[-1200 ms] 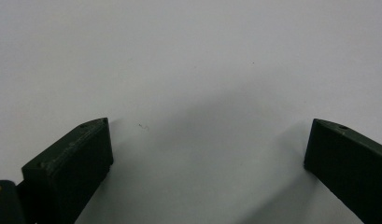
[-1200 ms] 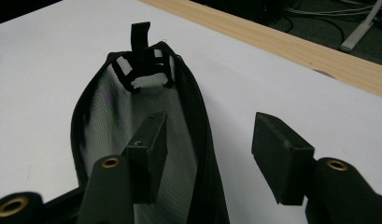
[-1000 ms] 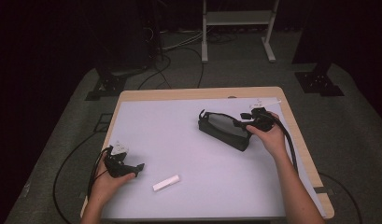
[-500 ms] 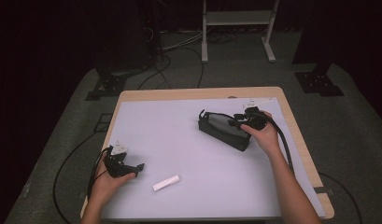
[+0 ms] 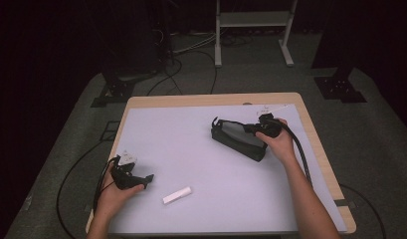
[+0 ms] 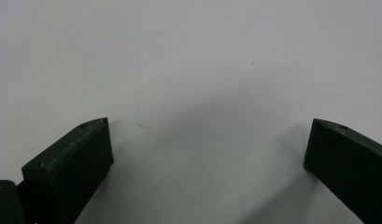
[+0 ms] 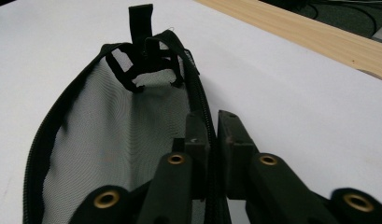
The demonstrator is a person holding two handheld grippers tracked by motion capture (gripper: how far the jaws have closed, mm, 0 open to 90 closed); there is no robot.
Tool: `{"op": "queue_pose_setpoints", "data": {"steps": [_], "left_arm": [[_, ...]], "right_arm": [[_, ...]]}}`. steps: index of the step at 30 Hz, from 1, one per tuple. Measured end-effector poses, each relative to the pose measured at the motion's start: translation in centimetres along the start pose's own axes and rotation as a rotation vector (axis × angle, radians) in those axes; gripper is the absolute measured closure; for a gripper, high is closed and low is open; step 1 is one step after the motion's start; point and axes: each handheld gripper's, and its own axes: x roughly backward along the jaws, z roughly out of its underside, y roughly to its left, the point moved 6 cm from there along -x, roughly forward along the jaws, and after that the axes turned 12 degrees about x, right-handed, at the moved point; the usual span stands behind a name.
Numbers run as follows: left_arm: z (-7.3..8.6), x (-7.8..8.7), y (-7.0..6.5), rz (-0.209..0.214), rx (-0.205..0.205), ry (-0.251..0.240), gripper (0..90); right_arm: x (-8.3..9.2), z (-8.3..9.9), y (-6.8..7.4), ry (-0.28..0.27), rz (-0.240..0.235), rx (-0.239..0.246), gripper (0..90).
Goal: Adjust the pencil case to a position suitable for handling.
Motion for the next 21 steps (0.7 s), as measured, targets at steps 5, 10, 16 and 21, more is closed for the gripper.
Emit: {"op": "queue_pose_setpoints", "data": {"steps": [5, 10, 16, 21], "left_arm": [[0.0, 0.0, 0.0, 0.0, 0.0, 0.0, 0.3], [0.0, 0.0, 0.0, 0.0, 0.0, 0.0, 0.3], [0.0, 0.0, 0.0, 0.0, 0.001, 0.0, 0.3], [0.0, 0.0, 0.0, 0.0, 0.0, 0.0, 0.3]], "right_arm": [[0.1, 0.0, 0.1, 0.002, -0.022, -0.01, 87.4], [0.4, -0.2, 0.3, -0.008, -0.04, -0.013, 87.7], [1.4, -0.5, 0.6, -0.018, -0.048, -0.009, 87.7], [2.2, -0.6, 0.9, -0.022, -0.052, 0.001, 87.7]]}}
